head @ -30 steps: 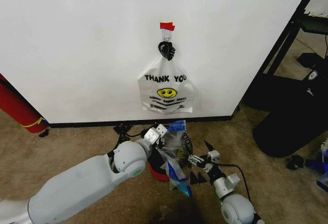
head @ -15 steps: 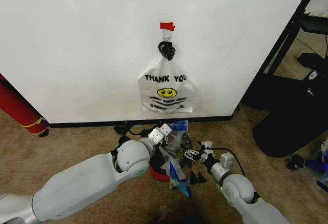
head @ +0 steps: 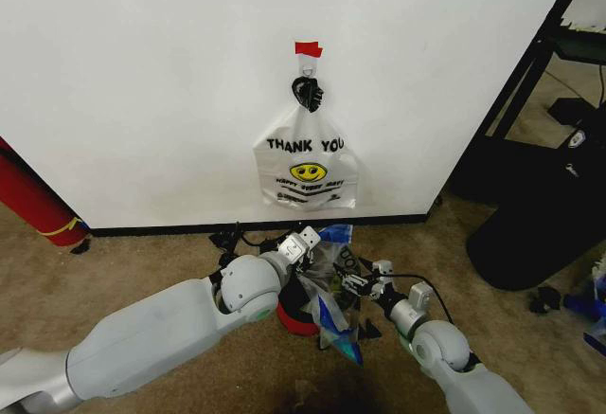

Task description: Pick up the garbage bag from the wall and place it over the trash bin.

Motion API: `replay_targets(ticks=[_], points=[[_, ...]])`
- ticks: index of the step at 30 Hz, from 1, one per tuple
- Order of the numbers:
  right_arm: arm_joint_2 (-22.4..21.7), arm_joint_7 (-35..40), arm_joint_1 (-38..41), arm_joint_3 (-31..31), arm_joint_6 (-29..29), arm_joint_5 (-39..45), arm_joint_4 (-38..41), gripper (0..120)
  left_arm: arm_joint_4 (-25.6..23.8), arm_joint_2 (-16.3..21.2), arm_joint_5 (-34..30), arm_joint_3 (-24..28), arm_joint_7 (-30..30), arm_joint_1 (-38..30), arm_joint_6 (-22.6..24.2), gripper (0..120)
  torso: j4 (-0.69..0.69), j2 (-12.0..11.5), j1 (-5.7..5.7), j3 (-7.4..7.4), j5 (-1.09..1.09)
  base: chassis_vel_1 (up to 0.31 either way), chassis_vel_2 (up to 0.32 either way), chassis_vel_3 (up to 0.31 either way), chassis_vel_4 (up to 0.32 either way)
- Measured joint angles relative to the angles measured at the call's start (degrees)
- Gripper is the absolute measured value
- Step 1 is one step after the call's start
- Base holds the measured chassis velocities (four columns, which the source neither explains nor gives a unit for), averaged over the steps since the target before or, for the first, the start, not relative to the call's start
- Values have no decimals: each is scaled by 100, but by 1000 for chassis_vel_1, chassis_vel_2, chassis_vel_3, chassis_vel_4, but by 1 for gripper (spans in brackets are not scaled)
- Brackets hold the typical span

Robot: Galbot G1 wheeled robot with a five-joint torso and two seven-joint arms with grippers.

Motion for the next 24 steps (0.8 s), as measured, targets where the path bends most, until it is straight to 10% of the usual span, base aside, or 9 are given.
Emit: replay_targets(ticks=[17, 24], points=[[87, 1152, -231, -80, -959, 636, 690, 4, -219, 115, 50, -91, 1, 121, 0, 0, 0, 0, 1, 1, 0, 0, 0, 0, 0], [240, 1930, -366, -217, -509, 1041, 949, 0, -361, 198, 390, -293, 58, 449, -16, 0, 2, -1, 2, 2, 3, 0, 0, 0, 0]])
